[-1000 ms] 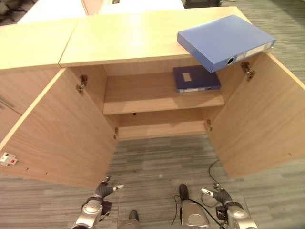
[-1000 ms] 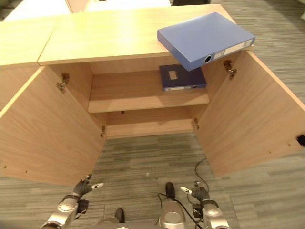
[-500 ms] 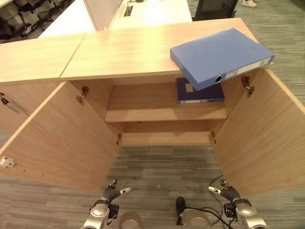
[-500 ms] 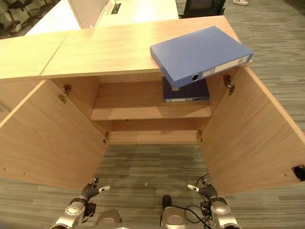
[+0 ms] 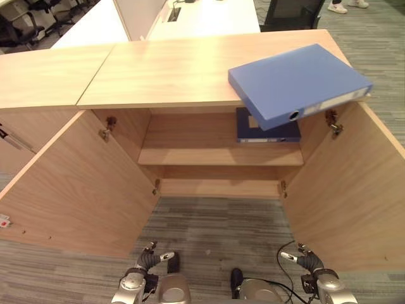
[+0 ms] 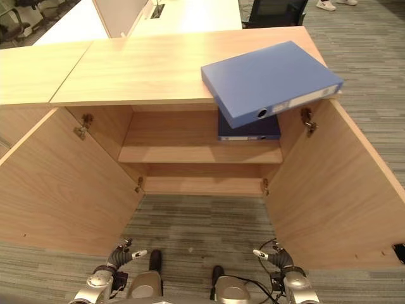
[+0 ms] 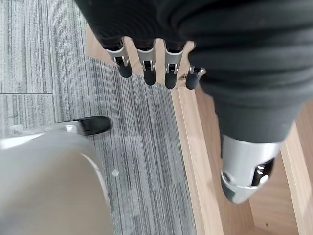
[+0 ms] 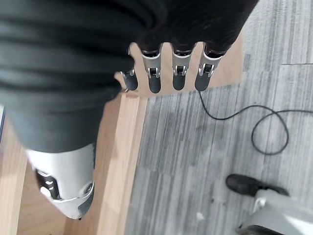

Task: Put the empty folder in the office cabinet

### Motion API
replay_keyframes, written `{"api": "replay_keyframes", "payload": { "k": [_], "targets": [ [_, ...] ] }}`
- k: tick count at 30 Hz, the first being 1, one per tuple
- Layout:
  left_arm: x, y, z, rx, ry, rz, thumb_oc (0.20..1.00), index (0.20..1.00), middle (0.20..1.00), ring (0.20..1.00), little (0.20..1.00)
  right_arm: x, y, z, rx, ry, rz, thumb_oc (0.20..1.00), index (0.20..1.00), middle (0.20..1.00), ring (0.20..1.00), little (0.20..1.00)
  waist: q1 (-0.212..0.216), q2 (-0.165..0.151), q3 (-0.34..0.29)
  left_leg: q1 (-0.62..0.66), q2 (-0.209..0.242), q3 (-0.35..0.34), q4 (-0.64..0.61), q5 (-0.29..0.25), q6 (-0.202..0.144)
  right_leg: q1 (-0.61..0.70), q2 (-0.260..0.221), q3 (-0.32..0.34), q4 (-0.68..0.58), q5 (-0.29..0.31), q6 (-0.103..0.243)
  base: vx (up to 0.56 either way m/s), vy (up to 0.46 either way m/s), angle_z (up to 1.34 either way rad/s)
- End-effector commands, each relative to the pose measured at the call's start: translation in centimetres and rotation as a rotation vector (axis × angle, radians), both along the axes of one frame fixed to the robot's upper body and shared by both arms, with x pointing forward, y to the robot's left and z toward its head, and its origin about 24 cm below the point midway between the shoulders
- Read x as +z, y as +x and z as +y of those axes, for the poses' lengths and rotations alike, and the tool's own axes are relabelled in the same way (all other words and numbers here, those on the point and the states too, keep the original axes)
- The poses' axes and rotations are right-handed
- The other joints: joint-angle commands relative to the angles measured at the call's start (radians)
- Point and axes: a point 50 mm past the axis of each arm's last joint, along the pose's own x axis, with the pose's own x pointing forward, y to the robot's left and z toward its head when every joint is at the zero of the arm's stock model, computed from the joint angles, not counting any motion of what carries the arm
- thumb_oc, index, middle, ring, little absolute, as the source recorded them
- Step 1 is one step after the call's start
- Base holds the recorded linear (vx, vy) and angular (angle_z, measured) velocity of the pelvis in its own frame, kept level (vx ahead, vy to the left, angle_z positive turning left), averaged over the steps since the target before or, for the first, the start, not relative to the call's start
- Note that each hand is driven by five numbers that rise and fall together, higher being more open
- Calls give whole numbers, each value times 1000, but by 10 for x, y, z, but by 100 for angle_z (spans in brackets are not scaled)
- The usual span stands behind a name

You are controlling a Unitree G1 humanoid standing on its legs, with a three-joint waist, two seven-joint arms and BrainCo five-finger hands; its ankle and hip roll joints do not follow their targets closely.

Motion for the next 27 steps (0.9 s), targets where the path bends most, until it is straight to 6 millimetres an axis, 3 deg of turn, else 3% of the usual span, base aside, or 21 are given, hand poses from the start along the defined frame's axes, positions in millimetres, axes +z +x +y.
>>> {"api": "replay_keyframes", "payload": {
  "k": [1,8,11,15,16,19,22,23,25,27],
  "targets": [
    [12,6,16,19,28,-80,1000,1000,1000,1000,1000,4,2,-3,17,-21,-22,1000,1000,1000,1000,1000,20,-16,-29,-41,33,28,49,-12,15,84,-104,23,79,-133,167,200,208,-17],
    [13,7,24,15,54,-75,1000,1000,1000,1000,1000,1,9,12,25,17,-34,1000,1000,1000,1000,1000,42,-44,-55,-50,-13,57,95,-40,29,99,-185,32,-2,-66,217,131,184,-17],
    [19,16,29,7,78,-102,1000,1000,1000,1000,1000,4,24,24,64,27,-66,1000,1000,1000,1000,1000,65,-77,-54,-95,-45,79,152,-100,56,67,-236,20,-17,-12,250,88,195,10],
    [27,24,38,7,103,-127,1000,1000,1000,1000,1000,8,36,31,62,48,-109,1000,1000,1000,1000,1000,82,-99,-42,-102,-81,90,185,-157,93,3,-275,20,70,93,273,88,180,-19],
    [28,25,41,10,110,-133,1000,1000,1000,1000,1000,10,39,32,68,48,-121,1000,1000,1000,1000,1000,85,-100,-32,-99,-84,95,189,-166,106,-23,-284,17,121,135,272,66,198,4],
    [32,27,46,13,124,-142,1000,1000,1000,1000,1000,14,45,36,75,58,-148,1000,1000,1000,1000,1000,89,-87,-7,-81,-83,106,183,-182,135,-82,-289,-15,240,179,264,52,151,-4],
    [32,25,47,12,124,-139,1000,1000,1000,1000,1000,14,45,36,71,61,-151,1000,1000,1000,1000,1000,78,-75,2,-50,-90,108,172,-193,149,-120,-271,-31,287,178,257,128,168,-6],
    [32,27,47,15,123,-144,1000,1000,1000,1000,1000,14,44,35,68,62,-150,1000,1000,1000,1000,1000,60,-70,7,-19,-108,106,154,-200,154,-149,-238,-43,269,141,247,171,101,-12],
    [33,30,46,9,123,-148,1000,1000,1000,1000,1000,14,44,32,61,52,-150,1000,1000,1000,1000,1000,45,-69,15,15,-120,110,142,-221,150,-173,-238,-97,166,101,241,219,21,-5],
    [33,32,43,-2,124,-151,1000,1000,1000,1000,1000,15,45,32,60,52,-152,1000,1000,1000,1000,1000,27,-68,26,37,-125,99,142,-237,143,-193,-237,-96,94,103,244,143,-55,7]
  ]
}}
